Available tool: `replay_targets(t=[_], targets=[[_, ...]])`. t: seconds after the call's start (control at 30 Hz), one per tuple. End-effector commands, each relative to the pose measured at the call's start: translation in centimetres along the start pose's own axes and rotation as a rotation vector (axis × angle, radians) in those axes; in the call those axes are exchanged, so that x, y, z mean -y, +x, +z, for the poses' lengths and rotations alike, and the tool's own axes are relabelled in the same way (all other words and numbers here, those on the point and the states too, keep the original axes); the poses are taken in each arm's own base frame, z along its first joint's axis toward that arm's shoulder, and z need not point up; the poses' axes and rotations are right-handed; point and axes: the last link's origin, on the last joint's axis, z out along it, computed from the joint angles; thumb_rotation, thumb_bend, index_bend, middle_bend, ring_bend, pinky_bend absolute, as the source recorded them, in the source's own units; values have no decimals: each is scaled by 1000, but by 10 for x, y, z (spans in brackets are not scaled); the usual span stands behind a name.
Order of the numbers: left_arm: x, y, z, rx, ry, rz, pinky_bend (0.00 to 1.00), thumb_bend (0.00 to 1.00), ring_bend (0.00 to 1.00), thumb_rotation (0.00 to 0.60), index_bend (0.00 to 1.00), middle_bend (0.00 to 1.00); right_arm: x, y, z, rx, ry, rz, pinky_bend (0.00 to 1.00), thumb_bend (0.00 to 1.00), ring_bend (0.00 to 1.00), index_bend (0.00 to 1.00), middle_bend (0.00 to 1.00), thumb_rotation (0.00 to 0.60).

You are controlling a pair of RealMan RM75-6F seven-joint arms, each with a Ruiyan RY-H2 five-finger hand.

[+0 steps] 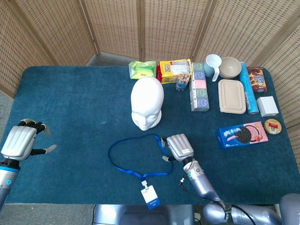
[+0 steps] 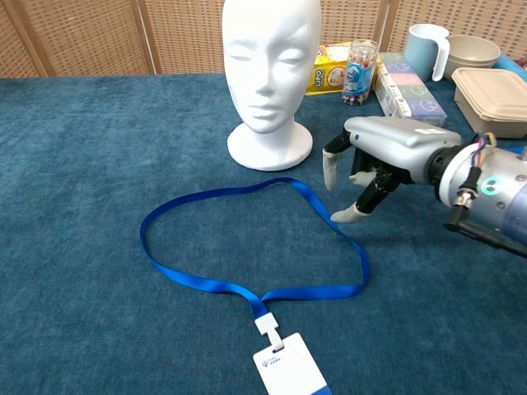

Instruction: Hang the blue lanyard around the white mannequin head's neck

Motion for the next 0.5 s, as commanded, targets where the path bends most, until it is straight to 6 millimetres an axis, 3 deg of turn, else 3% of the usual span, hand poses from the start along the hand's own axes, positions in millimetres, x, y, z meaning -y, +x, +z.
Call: replay_targets(t=[0.03, 0.5], targets=[[0, 0, 1, -1, 1, 1, 267, 107, 415, 471, 517, 486, 5, -6, 8, 15, -6, -13, 1000, 198, 1000, 499, 1000, 537], [-1, -3, 6, 11, -1, 4, 267, 106, 415, 471, 517, 486, 11, -15, 23, 20, -60, -54, 1000, 198, 1000, 499, 1000, 538]])
